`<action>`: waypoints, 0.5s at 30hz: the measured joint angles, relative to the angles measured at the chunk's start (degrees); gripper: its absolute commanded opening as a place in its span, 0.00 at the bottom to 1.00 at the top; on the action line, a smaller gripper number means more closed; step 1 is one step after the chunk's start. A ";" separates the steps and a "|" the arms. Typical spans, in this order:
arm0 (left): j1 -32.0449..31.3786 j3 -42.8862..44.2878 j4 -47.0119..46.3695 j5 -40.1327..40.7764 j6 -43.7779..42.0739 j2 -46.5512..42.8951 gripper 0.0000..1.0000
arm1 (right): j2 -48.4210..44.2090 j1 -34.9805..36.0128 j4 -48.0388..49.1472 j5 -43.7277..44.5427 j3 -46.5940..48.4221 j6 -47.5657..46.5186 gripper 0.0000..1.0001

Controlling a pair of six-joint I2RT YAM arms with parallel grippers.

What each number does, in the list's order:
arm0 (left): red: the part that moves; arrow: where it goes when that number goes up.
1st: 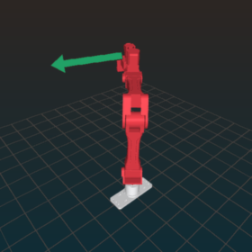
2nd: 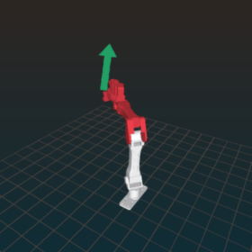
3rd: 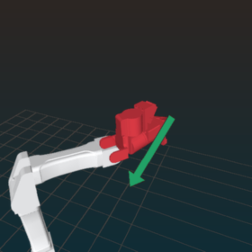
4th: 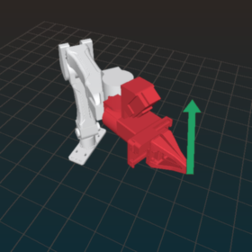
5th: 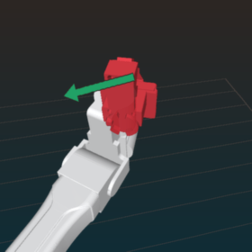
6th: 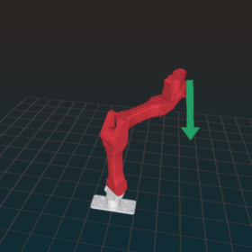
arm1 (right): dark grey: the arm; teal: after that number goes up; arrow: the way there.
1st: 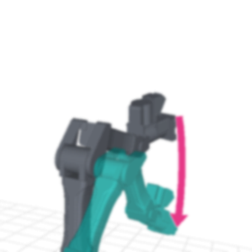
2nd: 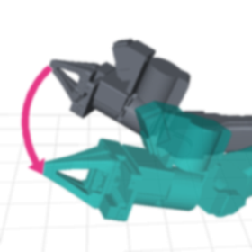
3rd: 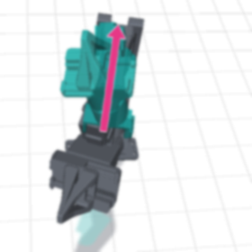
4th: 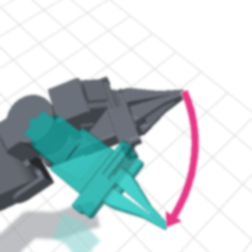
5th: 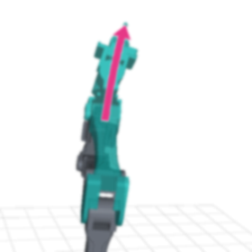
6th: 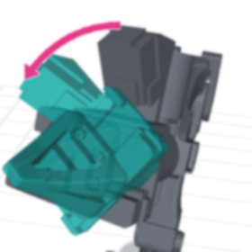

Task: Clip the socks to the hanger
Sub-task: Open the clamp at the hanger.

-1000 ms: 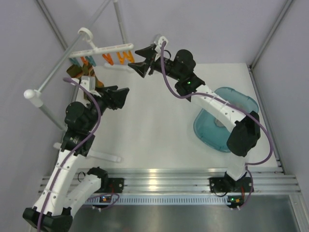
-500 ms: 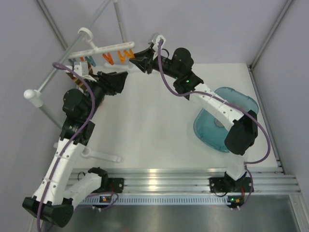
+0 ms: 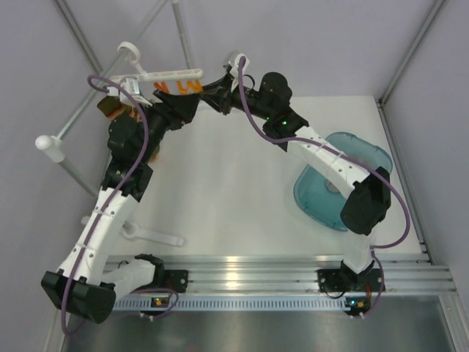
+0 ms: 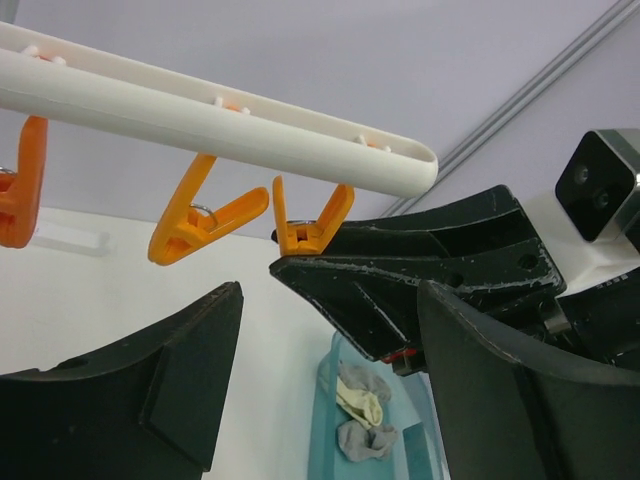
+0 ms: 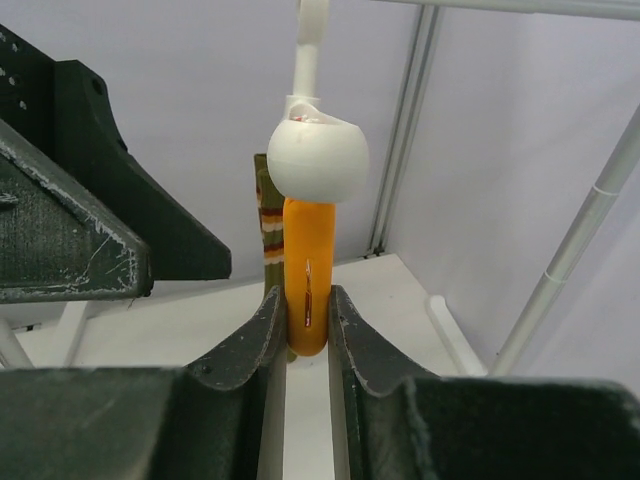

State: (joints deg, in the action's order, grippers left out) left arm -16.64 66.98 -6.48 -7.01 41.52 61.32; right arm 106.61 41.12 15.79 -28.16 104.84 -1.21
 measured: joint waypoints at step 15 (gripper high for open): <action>0.00 1.42 -5.53 0.00 1.53 4.63 0.67 | -0.20 0.00 -2.75 -1.79 -0.07 2.80 0.00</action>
State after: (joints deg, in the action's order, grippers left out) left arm -16.64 68.40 -12.01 -7.01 43.05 65.95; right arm 106.41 41.12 13.04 -29.95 104.77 1.58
